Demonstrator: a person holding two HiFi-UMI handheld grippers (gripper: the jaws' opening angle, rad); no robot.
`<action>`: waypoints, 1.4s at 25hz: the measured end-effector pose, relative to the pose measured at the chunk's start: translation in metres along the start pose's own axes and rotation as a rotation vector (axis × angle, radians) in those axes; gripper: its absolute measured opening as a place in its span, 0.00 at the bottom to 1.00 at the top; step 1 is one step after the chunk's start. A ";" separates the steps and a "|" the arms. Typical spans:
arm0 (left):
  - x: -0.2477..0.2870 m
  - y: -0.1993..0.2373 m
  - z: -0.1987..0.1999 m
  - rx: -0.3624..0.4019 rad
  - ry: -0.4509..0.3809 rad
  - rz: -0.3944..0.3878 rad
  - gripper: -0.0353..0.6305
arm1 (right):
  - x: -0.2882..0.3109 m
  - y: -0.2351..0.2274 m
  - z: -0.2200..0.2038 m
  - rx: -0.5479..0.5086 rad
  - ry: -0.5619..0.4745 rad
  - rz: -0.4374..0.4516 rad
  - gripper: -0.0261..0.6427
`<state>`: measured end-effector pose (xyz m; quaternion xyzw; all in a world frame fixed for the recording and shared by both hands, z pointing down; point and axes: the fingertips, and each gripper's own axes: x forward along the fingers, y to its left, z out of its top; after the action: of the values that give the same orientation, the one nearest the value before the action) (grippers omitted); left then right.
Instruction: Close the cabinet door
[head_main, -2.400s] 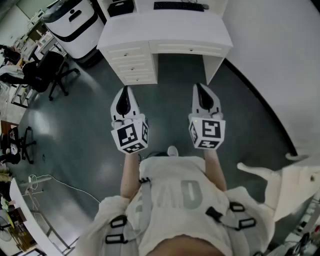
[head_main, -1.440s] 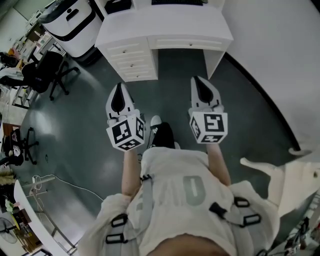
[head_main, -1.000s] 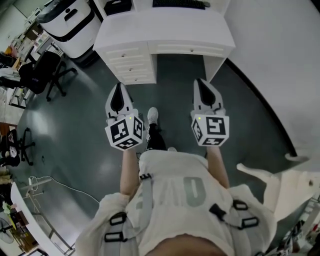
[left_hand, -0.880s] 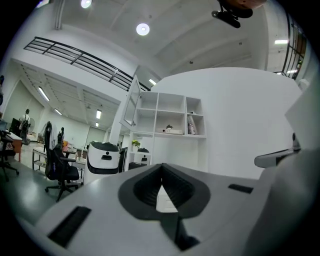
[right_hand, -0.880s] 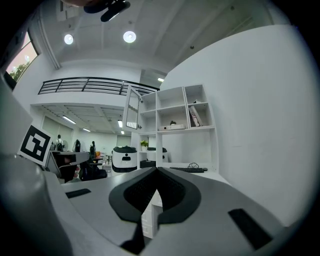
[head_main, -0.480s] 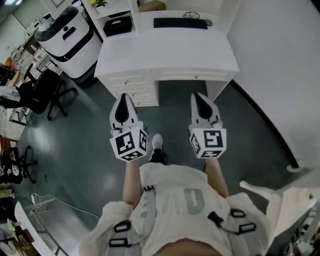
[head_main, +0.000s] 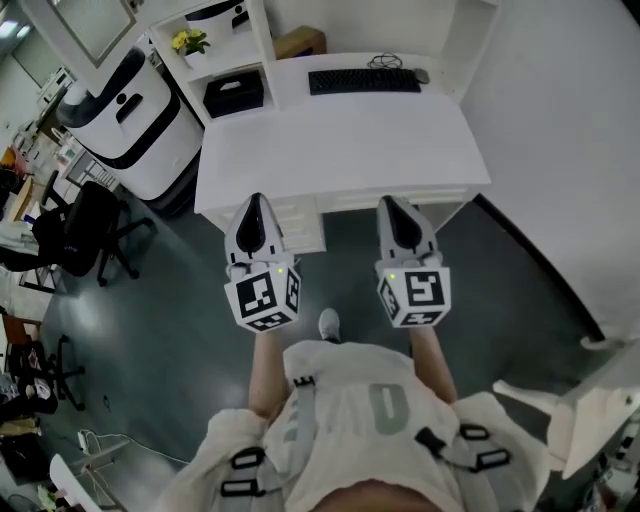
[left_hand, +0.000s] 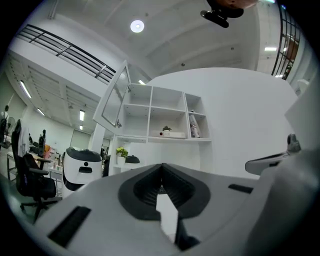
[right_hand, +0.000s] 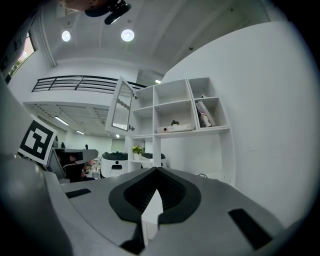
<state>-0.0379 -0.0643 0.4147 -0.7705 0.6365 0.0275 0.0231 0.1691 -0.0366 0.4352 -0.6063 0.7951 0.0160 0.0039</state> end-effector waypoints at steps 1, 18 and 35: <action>0.010 0.005 0.000 0.001 0.000 -0.006 0.06 | 0.009 0.001 -0.002 0.007 0.006 -0.008 0.05; 0.093 0.044 0.008 -0.054 -0.002 -0.053 0.06 | 0.103 0.015 -0.011 0.098 0.068 -0.003 0.05; 0.152 0.035 0.013 -0.040 -0.014 -0.032 0.06 | 0.169 -0.018 0.003 0.091 0.009 0.025 0.05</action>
<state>-0.0438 -0.2186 0.3912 -0.7806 0.6233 0.0450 0.0126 0.1414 -0.2039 0.4275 -0.5956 0.8024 -0.0230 0.0276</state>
